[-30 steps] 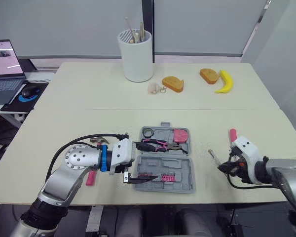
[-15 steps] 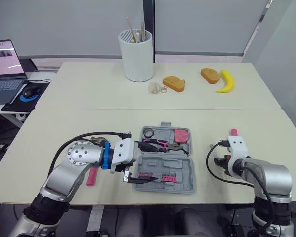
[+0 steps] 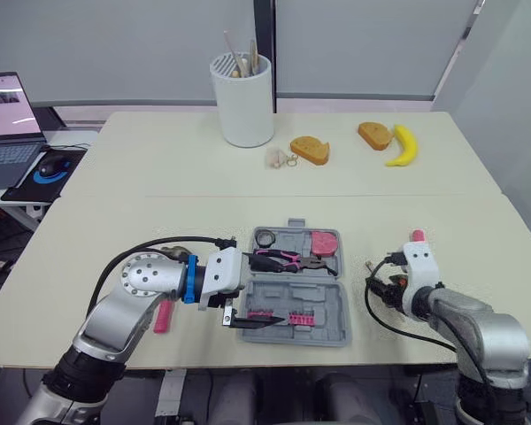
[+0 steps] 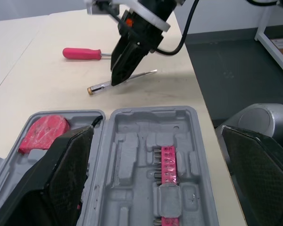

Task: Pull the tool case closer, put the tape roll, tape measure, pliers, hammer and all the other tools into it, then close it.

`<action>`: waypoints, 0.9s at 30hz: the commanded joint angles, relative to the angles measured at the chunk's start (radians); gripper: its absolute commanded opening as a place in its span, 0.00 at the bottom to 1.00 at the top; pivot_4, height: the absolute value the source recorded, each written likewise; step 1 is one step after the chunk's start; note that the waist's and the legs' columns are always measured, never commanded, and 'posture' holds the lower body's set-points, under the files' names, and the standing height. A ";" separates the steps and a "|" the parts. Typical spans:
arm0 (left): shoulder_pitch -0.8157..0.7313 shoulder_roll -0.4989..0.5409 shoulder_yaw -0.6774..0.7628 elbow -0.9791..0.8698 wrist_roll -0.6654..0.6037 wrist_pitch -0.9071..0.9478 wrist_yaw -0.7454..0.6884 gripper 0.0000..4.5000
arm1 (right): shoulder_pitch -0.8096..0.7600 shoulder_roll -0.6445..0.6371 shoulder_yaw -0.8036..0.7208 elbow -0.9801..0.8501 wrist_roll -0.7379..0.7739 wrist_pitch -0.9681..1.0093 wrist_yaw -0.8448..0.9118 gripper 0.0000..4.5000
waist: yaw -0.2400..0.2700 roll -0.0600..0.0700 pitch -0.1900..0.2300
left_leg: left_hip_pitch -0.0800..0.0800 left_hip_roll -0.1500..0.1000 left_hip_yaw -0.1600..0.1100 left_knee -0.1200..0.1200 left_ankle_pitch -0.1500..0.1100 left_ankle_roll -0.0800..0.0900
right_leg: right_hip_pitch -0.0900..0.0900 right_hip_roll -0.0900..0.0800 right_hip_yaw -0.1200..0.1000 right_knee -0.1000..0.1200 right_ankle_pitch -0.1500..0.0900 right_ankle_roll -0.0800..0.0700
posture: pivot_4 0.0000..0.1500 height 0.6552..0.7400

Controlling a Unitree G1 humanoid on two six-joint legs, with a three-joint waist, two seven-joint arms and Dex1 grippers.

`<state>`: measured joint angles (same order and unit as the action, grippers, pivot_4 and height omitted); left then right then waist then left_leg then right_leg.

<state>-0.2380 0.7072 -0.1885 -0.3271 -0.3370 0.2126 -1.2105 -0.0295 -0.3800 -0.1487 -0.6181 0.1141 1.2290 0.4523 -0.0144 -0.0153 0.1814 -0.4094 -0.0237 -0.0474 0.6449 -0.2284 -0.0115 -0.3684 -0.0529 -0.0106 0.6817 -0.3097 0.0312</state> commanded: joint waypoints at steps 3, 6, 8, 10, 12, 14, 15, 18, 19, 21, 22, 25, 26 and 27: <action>0.016 0.021 0.031 -0.034 -0.033 -0.004 -0.004 1.00 | 0.136 -0.119 0.074 0.030 -0.051 -0.429 0.044 1.00 | -0.007 0.000 0.000 | 0.000 0.000 0.001 0.000 0.000 0.000 | 0.000 -0.001 0.001 0.000 0.000 0.000 | 1.00 1.00; 0.019 0.025 0.029 -0.041 -0.040 -0.001 -0.004 1.00 | 0.173 -0.109 0.107 0.144 -0.089 -0.619 0.007 1.00 | -0.013 0.000 0.000 | 0.001 0.002 0.000 0.000 0.000 0.000 | 0.000 0.000 0.000 0.001 0.000 0.000 | 1.00 1.00; 0.018 0.027 0.029 -0.043 -0.043 0.000 -0.006 1.00 | 0.169 -0.085 0.111 0.181 -0.081 -0.641 -0.011 1.00 | -0.014 0.000 0.000 | 0.001 0.002 0.000 0.000 0.000 0.000 | 0.000 0.001 0.001 0.001 0.000 0.000 | 1.00 1.00; 0.017 0.028 0.030 -0.043 -0.045 0.002 -0.007 1.00 | 0.166 -0.068 0.119 0.215 -0.082 -0.659 -0.021 1.00 | -0.014 0.000 0.000 | 0.001 0.002 0.000 0.000 0.000 0.000 | 0.000 0.001 0.001 0.001 0.000 0.000 | 1.00 1.00; 0.016 0.029 0.029 -0.043 -0.045 0.003 -0.007 1.00 | 0.161 -0.052 0.124 0.249 -0.085 -0.668 -0.035 1.00 | -0.013 0.000 0.000 | 0.001 0.002 0.000 0.000 0.000 0.000 | 0.000 0.000 0.001 0.001 0.000 0.000 | 1.00 1.00; 0.016 0.030 0.028 -0.044 -0.044 0.003 -0.007 1.00 | 0.152 -0.040 0.122 0.269 -0.087 -0.665 -0.050 1.00 | -0.012 0.000 0.000 | 0.001 0.002 0.000 0.000 0.000 0.000 | 0.000 0.000 0.001 0.001 0.000 0.000 | 1.00 1.00; 0.016 0.030 0.027 -0.044 -0.044 0.003 -0.007 1.00 | 0.150 -0.034 0.120 0.276 -0.084 -0.660 -0.054 1.00 | -0.012 0.000 0.000 | 0.001 0.002 0.000 0.000 0.000 0.000 | 0.000 0.000 0.001 0.001 0.000 0.000 | 1.00 1.00; 0.016 0.031 0.027 -0.044 -0.045 0.003 -0.007 1.00 | 0.151 -0.024 0.116 0.290 -0.075 -0.651 -0.060 0.96 | -0.012 0.000 0.000 | 0.001 0.001 0.000 0.000 0.000 0.000 | 0.000 0.000 0.001 0.001 0.000 0.000 | 1.00 1.00; 0.015 0.031 0.027 -0.043 -0.045 0.003 -0.007 1.00 | 0.152 -0.023 0.115 0.292 -0.074 -0.652 -0.061 0.91 | -0.012 0.000 0.000 | 0.001 0.002 0.000 0.000 0.000 0.000 | 0.000 0.000 0.001 0.001 0.000 0.000 | 1.00 1.00; 0.016 0.033 0.028 -0.041 -0.044 0.002 -0.008 1.00 | 0.151 -0.023 0.119 0.302 -0.075 -0.662 -0.062 0.80 | -0.012 0.000 0.000 | 0.001 0.002 0.000 0.000 0.000 0.000 | 0.000 0.000 0.001 0.001 0.000 0.000 | 1.00 1.00; 0.016 0.033 0.028 -0.040 -0.044 0.001 -0.009 1.00 | 0.150 -0.023 0.120 0.305 -0.076 -0.665 -0.062 0.72 | -0.012 0.000 0.000 | 0.001 0.002 0.000 0.000 0.000 0.000 | 0.000 0.000 0.001 0.001 0.000 0.000 | 1.00 1.00; 0.016 0.035 0.029 -0.038 -0.044 -0.001 -0.010 1.00 | 0.143 -0.018 0.125 0.323 -0.075 -0.667 -0.067 0.52 | -0.012 0.000 0.000 | 0.001 0.002 0.000 0.000 0.000 0.000 | 0.000 0.000 0.001 0.001 0.000 0.000 | 1.00 1.00; 0.016 0.035 0.029 -0.037 -0.044 -0.001 -0.011 1.00 | 0.140 -0.016 0.127 0.329 -0.077 -0.668 -0.068 0.47 | -0.012 0.000 0.000 | 0.001 0.002 0.000 0.000 0.000 0.000 | 0.000 0.000 0.001 0.001 0.000 0.000 | 1.00 1.00; 0.015 0.035 0.029 -0.036 -0.044 -0.001 -0.011 1.00 | 0.138 -0.016 0.129 0.334 -0.078 -0.669 -0.069 0.43 | -0.012 0.000 0.000 | 0.001 0.002 0.000 0.000 0.000 0.000 | 0.000 0.000 0.001 0.001 0.000 0.000 | 1.00 1.00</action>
<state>-0.2179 0.7312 -0.1851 -0.3446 -0.3582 0.2155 -1.2147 0.1152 -0.3943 -0.0148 -0.2813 0.0313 0.5737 0.3918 -0.0261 -0.0153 0.1814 -0.4084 -0.0221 -0.0471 0.6453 -0.2281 -0.0114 -0.3682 -0.0529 -0.0095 0.6830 -0.3096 0.0312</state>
